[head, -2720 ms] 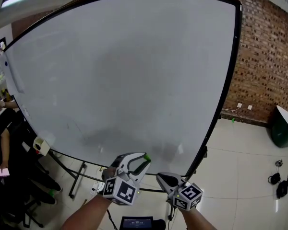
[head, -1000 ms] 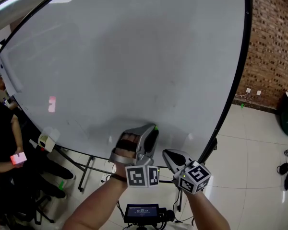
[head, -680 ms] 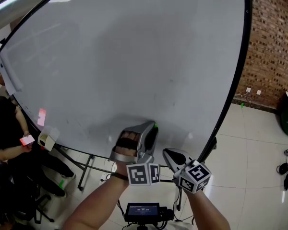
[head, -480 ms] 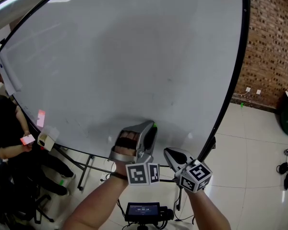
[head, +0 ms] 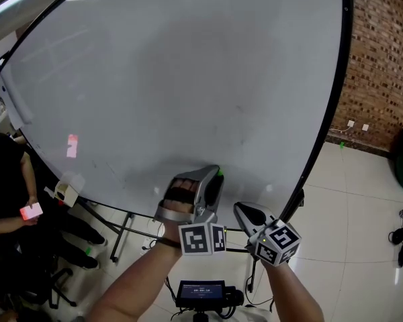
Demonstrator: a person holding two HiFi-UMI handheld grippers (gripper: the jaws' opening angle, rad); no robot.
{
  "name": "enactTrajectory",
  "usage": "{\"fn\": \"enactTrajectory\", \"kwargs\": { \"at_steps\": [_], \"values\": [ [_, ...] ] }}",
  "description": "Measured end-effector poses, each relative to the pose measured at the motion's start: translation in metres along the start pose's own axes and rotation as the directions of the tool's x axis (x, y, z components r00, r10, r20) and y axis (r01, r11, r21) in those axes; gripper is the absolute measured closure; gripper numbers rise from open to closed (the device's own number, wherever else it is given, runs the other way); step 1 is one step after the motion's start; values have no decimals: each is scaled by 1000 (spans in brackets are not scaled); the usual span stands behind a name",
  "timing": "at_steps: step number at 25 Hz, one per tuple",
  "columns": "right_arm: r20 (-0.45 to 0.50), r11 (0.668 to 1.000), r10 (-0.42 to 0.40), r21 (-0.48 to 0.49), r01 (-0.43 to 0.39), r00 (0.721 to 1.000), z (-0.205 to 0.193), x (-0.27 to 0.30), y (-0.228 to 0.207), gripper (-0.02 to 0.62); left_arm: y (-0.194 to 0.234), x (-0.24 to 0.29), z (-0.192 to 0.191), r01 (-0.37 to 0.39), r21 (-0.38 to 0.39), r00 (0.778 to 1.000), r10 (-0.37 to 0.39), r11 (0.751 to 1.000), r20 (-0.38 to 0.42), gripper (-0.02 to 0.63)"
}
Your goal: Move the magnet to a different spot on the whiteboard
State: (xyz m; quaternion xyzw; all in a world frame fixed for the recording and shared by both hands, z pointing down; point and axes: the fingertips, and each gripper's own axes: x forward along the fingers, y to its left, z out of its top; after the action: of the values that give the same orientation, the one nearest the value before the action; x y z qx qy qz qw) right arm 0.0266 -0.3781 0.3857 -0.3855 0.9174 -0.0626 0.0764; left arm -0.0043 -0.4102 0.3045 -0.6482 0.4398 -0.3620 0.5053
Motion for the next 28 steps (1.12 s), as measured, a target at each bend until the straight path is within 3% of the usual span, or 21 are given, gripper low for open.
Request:
{"fn": "enactTrajectory", "kwargs": {
  "at_steps": [7, 15, 18, 20, 21, 24, 28],
  "values": [
    [3, 1000, 5, -6, -5, 1000, -3, 0, -5, 565, -8, 4, -2, 28, -74, 999, -24, 997, 49, 449],
    [-7, 1000, -6, -5, 6, 1000, -14, 5, 8, 565, -9, -11, -9, 34, -99, 993, -22, 994, 115, 433],
    [-7, 1000, -10, -12, 10, 1000, -12, 2, 14, 565, -7, -22, -10, 48, -161, 990, -26, 986, 138, 433],
    [-6, 1000, -14, -16, 14, 1000, -11, -1, 18, 565, -7, -33, -12, 97, -273, 984, -51, 957, 170, 433],
    [-5, 1000, -16, -18, 16, 1000, -11, -3, 20, 565, -7, -38, -14, 129, -342, 980, -68, 931, 186, 433],
    [-6, 999, -19, -28, 19, 1000, -9, -9, 32, 565, -12, -53, -29, 214, -498, 969, -119, 841, 216, 433],
    [-15, 999, -10, -39, 10, 1000, -12, -12, 55, 565, -33, -77, -51, 331, -610, 941, -200, 720, 274, 482]
  ]
}}
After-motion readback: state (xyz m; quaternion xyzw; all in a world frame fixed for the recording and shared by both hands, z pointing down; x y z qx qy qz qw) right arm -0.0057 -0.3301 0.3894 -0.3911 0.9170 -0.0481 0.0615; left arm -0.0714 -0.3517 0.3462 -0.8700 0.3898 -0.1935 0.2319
